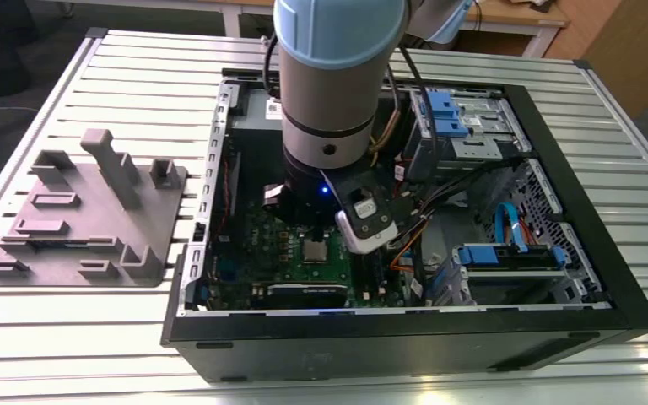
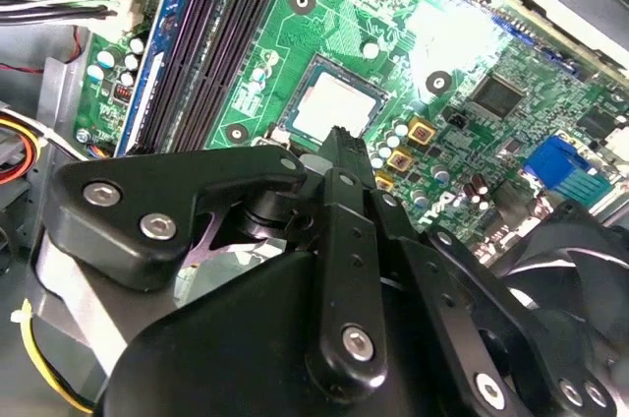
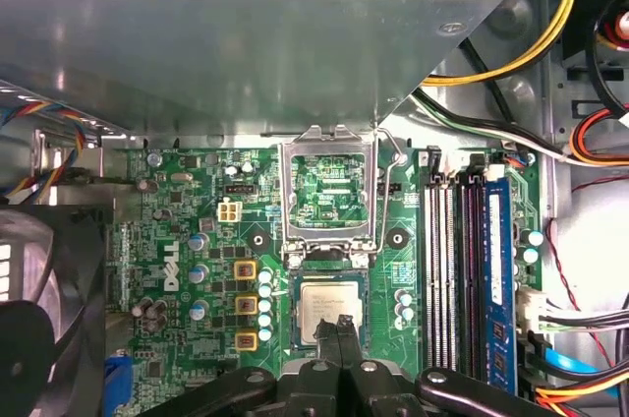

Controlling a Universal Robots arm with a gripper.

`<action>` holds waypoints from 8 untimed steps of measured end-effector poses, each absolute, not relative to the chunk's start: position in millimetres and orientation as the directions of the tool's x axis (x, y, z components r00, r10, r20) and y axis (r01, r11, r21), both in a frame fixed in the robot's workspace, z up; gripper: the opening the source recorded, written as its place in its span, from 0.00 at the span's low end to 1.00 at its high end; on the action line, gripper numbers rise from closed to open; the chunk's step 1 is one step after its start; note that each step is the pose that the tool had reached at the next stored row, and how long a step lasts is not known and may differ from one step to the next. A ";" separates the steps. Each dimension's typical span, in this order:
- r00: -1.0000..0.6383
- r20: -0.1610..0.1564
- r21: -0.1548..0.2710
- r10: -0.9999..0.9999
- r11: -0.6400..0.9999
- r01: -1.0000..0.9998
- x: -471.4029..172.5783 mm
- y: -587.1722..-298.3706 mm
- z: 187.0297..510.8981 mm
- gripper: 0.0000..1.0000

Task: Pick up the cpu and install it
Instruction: 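Close the cpu cover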

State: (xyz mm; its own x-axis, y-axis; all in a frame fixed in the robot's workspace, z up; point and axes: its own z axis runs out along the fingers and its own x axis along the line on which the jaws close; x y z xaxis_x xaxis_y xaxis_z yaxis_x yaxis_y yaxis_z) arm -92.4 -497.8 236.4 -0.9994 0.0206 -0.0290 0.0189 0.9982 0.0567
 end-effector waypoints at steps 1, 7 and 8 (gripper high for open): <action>-0.999 -0.029 0.057 0.021 0.998 0.019 -92.5 -497.8 236.4 0.11; -0.999 -0.029 0.056 0.021 0.998 0.019 -90.8 -497.4 236.4 0.11; -0.999 -0.029 0.056 0.021 0.998 0.019 -89.9 -497.2 236.3 0.11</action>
State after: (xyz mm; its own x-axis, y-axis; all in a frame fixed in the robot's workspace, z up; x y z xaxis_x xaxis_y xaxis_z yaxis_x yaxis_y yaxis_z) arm -89.9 -497.2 236.3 -0.9994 0.0206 -0.0289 0.0189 0.9982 0.0564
